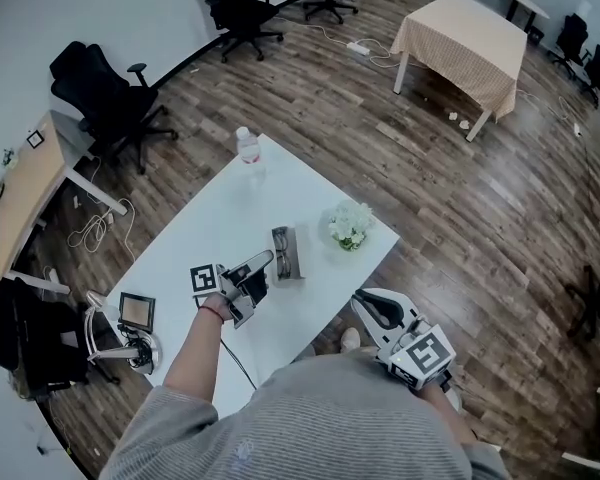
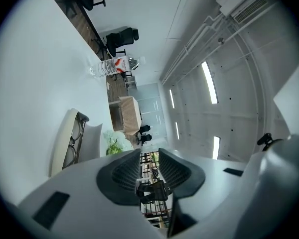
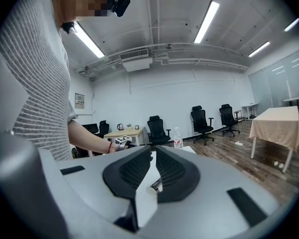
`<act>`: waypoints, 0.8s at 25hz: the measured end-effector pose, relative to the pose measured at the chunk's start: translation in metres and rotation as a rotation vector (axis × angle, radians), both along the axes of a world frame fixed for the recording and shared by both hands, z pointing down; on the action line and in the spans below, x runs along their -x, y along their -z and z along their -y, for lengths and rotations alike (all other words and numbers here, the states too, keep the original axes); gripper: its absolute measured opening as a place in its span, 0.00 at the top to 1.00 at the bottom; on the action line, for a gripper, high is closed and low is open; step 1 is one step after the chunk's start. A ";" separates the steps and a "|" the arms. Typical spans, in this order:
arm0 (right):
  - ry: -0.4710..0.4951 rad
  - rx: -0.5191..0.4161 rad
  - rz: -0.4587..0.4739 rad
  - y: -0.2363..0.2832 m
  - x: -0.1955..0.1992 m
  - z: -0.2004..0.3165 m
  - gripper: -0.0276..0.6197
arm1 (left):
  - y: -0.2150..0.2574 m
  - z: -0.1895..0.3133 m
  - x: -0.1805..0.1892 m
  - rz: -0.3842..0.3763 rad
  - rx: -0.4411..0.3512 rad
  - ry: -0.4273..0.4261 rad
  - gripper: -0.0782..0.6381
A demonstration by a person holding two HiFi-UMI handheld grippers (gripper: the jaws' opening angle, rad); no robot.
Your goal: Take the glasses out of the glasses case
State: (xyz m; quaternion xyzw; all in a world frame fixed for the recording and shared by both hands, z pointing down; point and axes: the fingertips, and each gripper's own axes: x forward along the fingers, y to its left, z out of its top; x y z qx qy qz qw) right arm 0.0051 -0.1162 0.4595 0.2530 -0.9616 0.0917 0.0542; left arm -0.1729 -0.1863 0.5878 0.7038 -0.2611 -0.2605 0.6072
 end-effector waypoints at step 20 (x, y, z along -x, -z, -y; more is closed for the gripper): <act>-0.028 0.007 -0.015 -0.008 -0.009 0.000 0.92 | -0.075 0.019 0.009 -0.030 0.259 -0.016 0.69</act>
